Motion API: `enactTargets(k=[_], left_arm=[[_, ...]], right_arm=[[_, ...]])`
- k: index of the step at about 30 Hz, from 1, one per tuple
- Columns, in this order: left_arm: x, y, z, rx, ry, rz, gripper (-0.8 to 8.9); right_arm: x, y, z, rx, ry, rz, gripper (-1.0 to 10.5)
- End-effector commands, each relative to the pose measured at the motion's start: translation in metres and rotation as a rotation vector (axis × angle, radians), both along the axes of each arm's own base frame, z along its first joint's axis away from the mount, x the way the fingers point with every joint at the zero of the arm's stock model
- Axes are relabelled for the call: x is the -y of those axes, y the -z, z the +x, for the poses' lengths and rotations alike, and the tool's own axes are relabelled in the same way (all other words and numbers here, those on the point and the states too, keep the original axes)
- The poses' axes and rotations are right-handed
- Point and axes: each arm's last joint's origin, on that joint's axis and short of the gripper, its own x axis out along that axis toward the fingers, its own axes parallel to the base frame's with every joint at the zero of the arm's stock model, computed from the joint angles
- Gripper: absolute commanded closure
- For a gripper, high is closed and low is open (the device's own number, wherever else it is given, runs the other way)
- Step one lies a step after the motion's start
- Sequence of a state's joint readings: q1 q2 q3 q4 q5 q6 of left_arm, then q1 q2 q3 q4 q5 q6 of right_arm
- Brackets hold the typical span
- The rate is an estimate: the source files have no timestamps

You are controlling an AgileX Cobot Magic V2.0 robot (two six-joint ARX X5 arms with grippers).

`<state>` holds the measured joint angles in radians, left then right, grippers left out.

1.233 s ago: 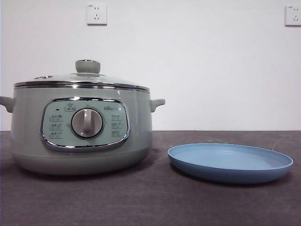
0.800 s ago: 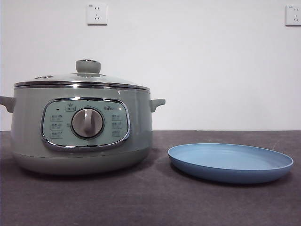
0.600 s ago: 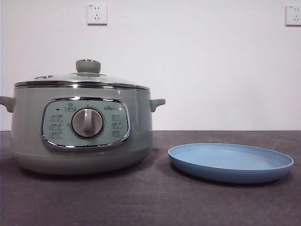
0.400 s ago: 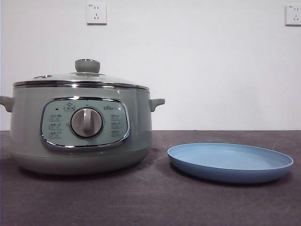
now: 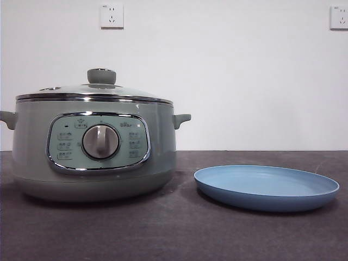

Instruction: Take the potato out from the steamer,put the potato on the plate,close the lid

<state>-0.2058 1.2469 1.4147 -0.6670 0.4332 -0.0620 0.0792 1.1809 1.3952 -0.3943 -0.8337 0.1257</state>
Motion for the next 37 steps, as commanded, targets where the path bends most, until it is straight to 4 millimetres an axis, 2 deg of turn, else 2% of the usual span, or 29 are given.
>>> enactTargets(k=[1, 8, 14, 20, 24, 25, 26, 29, 30, 37], left_arm=[[0.011, 0.01, 0.009, -0.035, -0.011, 0.056, 3.47], [0.039, 0.043, 0.029, -0.135, -0.058, 0.252, 3.47], [0.058, 0.07, 0.047, -0.207, -0.051, 0.328, 3.47], [0.067, 0.093, 0.061, -0.27, -0.047, 0.373, 3.47], [0.068, 0.097, 0.064, -0.282, -0.047, 0.38, 3.5], [0.068, 0.097, 0.064, -0.281, -0.047, 0.38, 3.77], [0.068, 0.097, 0.064, -0.282, -0.047, 0.38, 4.47], [0.068, 0.098, 0.064, -0.28, -0.039, 0.388, 7.84], [0.068, 0.098, 0.064, -0.278, -0.036, 0.391, 8.27], [0.068, 0.097, 0.064, -0.268, -0.029, 0.396, 8.22]], right_arm=[[0.0, -0.001, 0.0, 0.018, 0.001, -0.015, 3.2], [0.0, 0.002, -0.001, -0.012, 0.001, -0.017, 3.2], [0.0, 0.004, -0.001, -0.035, 0.002, -0.019, 3.2], [0.0, 0.006, -0.002, -0.058, 0.0, -0.027, 3.2], [0.0, 0.007, -0.002, -0.071, 0.0, -0.03, 3.2], [0.0, 0.008, -0.002, -0.073, -0.001, -0.032, 3.2], [0.0, 0.008, -0.002, -0.076, -0.001, -0.033, 3.2], [0.0, 0.008, -0.002, -0.078, -0.001, -0.033, 3.2], [0.0, 0.008, -0.002, -0.08, -0.001, -0.034, 3.2], [0.0, 0.012, -0.004, -0.127, -0.002, -0.037, 3.2]])
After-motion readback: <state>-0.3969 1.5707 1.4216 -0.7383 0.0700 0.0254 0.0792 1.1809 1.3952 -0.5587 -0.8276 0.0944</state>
